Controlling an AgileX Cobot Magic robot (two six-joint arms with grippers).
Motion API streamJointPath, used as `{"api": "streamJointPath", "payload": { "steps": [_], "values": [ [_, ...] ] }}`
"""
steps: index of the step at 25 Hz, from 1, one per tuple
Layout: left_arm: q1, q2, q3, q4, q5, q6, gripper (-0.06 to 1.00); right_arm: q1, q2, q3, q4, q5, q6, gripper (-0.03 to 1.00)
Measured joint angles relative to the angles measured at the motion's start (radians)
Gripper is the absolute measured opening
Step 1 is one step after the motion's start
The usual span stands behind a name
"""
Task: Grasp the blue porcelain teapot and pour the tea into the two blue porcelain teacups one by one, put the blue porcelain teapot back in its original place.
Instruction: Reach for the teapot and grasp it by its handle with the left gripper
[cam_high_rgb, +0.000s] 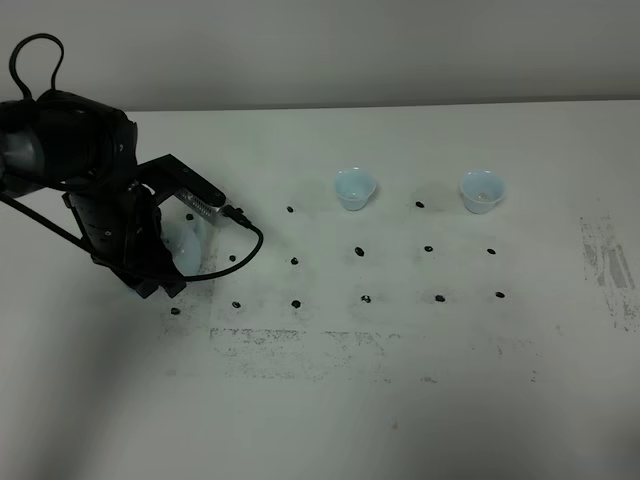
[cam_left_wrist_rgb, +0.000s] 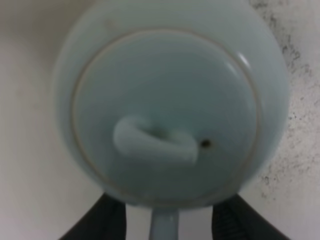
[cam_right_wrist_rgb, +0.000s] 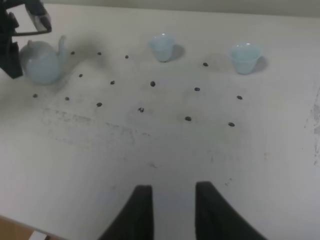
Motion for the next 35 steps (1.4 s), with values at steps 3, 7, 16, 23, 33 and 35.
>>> {"api": "streamJointPath", "payload": {
  "steps": [3, 7, 16, 23, 33, 35],
  "values": [
    [0.0, 0.0, -0.009, 0.001, 0.004, 0.0, 0.42, 0.0, 0.0, 0.0, 0.0, 0.0, 0.0, 0.24],
    [0.0, 0.0, -0.01, 0.001, 0.006, 0.0, 0.42, 0.0, 0.0, 0.0, 0.0, 0.0, 0.0, 0.24],
    [0.0, 0.0, -0.01, -0.001, 0.007, 0.0, 0.42, 0.0, 0.0, 0.0, 0.0, 0.0, 0.0, 0.24],
    [0.0, 0.0, -0.01, -0.001, 0.007, 0.0, 0.41, 0.0, 0.0, 0.0, 0.0, 0.0, 0.0, 0.24],
    [0.0, 0.0, -0.01, -0.001, 0.008, 0.0, 0.38, 0.0, 0.0, 0.0, 0.0, 0.0, 0.0, 0.24],
    [0.0, 0.0, -0.01, -0.001, 0.012, -0.001, 0.38, 0.0, 0.0, 0.0, 0.0, 0.0, 0.0, 0.24]
  ]
}}
